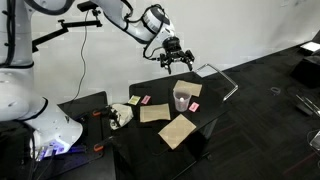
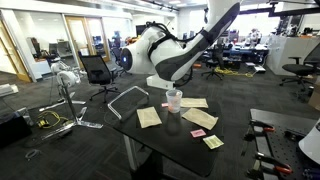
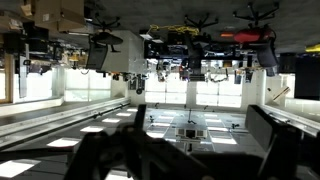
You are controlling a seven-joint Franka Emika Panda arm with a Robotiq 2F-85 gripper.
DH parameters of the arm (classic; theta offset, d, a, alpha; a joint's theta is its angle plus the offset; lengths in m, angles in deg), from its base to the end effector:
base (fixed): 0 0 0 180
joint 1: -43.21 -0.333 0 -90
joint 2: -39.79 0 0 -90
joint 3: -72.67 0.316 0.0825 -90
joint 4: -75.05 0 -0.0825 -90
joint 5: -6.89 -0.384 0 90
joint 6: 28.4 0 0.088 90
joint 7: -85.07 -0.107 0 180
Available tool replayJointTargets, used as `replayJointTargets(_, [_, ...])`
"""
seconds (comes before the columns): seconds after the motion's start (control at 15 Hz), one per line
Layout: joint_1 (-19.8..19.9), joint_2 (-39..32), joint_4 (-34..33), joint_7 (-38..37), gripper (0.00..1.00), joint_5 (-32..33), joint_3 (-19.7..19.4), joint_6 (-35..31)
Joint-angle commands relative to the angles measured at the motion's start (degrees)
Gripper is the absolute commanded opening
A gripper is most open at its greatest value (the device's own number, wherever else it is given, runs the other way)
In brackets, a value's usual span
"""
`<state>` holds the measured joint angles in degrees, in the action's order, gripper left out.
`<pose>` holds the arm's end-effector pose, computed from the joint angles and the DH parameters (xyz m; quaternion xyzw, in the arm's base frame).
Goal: Put the marker in the cup
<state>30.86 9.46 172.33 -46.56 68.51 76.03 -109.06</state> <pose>0.6118 0.0583 0.3049 0.5296 -0.6072 0.3680 0.4641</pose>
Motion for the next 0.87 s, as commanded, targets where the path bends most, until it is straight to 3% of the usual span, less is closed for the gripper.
replayJointTargets(0.0, [0.5, 5.5, 1.5, 1.8, 1.00, -2.1, 0.7, 2.3])
replayJointTargets(0.4, [1.2, 10.8, 2.4, 5.9, 1.00, -4.1, 1.3, 1.3])
replayJointTargets(0.47, [0.6, 7.8, 0.1, 4.0, 1.00, -2.6, 0.7, 1.9])
replayJointTargets(0.8, [0.7, 8.9, 0.7, 5.3, 1.00, -3.1, 1.1, 2.0])
